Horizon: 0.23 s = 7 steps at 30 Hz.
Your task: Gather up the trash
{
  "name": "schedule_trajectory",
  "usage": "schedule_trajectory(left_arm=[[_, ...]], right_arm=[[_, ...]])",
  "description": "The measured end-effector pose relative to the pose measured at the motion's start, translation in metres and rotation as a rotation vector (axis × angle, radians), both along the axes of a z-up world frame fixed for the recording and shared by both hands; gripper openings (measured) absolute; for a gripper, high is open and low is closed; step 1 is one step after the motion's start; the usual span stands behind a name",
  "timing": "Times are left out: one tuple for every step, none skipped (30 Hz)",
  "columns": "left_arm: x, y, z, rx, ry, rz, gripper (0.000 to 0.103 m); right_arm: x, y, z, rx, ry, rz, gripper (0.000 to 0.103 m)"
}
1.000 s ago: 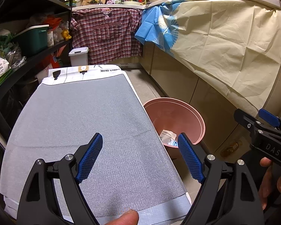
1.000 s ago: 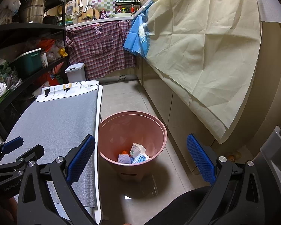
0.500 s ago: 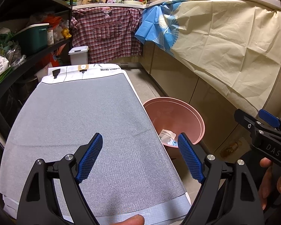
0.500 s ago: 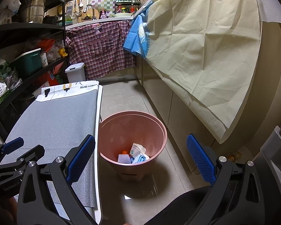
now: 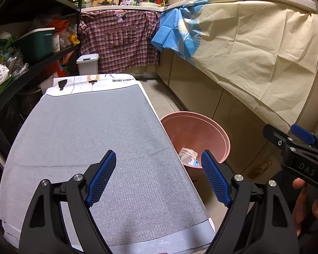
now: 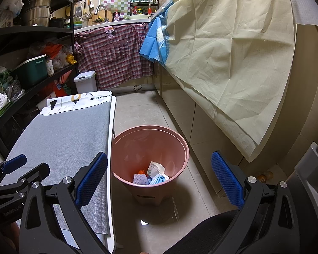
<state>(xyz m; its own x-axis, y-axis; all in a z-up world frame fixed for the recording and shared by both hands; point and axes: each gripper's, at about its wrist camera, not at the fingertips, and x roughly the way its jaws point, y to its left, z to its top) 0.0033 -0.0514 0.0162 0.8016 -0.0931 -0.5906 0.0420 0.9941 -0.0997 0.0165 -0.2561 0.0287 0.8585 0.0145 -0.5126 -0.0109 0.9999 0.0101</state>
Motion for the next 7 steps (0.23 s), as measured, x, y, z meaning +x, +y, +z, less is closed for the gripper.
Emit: schedule_trajectory(left_arm=[[0.0005, -0.0006, 0.0001, -0.001, 0.004, 0.001, 0.080], [0.0008, 0.0003, -0.0001, -0.002, 0.007, -0.001, 0.080], [0.0012, -0.0004, -0.0001, -0.003, 0.009, -0.002, 0.080], [0.0012, 0.0003, -0.0004, -0.004, 0.010, -0.001, 0.080], [0.0012, 0.0004, -0.0004, -0.003, 0.011, 0.000, 0.080], [0.0011, 0.0009, -0.0006, -0.004, 0.011, 0.000, 0.080], [0.0012, 0.0009, -0.0006, -0.004, 0.011, 0.001, 0.080]], right_arm=[[0.0002, 0.0001, -0.0001, -0.001, 0.001, 0.001, 0.097], [0.0002, 0.0000, 0.0000, -0.002, 0.000, 0.001, 0.097], [0.0000, -0.0001, 0.0001, -0.002, 0.000, 0.001, 0.097], [-0.0001, 0.0000, 0.0002, -0.001, 0.000, 0.000, 0.097], [0.0001, -0.0001, 0.0000, -0.001, 0.000, 0.000, 0.097], [-0.0001, 0.0000, 0.0002, 0.000, 0.000, 0.000, 0.097], [0.0001, -0.0002, 0.0000, 0.001, 0.000, 0.000, 0.097]])
